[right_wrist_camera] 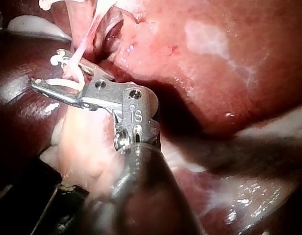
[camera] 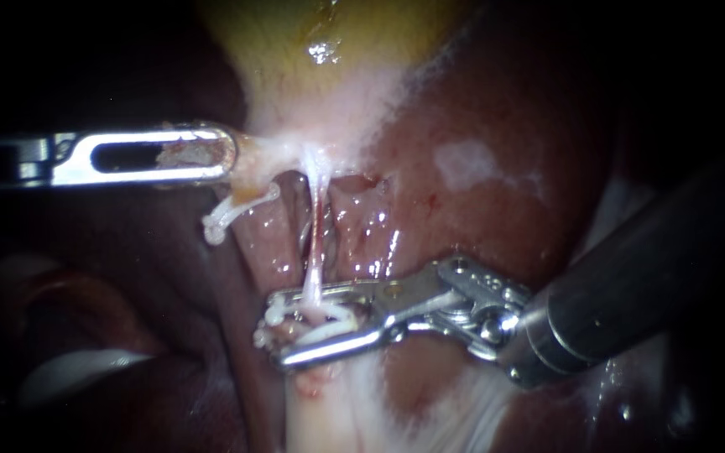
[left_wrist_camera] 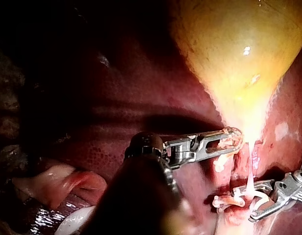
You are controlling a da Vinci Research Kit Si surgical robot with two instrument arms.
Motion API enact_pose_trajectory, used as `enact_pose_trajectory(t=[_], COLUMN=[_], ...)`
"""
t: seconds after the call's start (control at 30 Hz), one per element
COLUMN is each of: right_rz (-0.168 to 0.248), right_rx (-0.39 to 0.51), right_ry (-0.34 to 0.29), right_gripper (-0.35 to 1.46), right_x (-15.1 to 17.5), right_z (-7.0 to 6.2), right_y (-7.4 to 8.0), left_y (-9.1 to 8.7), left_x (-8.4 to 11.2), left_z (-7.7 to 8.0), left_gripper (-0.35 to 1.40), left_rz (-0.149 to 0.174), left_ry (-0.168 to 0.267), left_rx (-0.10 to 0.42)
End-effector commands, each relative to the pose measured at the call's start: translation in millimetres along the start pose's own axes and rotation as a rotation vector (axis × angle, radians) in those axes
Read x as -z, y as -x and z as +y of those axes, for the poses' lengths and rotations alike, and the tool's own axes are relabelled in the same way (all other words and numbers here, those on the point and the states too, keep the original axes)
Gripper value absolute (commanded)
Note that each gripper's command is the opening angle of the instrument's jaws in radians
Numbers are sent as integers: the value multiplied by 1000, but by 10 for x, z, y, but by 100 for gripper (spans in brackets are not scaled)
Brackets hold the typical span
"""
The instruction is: Clipping first clip right tube
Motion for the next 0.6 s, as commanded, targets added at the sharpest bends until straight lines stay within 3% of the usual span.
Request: enact_pose_trajectory(t=[0.03,0.33,0.6], right_rz=[-1,-2,-2], right_rx=[-3,-27,-33], right_ry=[-1,-4,-5], right_gripper=[43,35,15], right_x=[1,5,8], right_z=[0,-1,2], right_y=[0,-1,-1], left_y=[0,0,0], left_x=[0,0,0], left_z=[0,1,1], left_gripper=[-35,-35,-35], left_rz=[0,0,0], left_ry=[0,0,0], left_rx=[0,0,0])
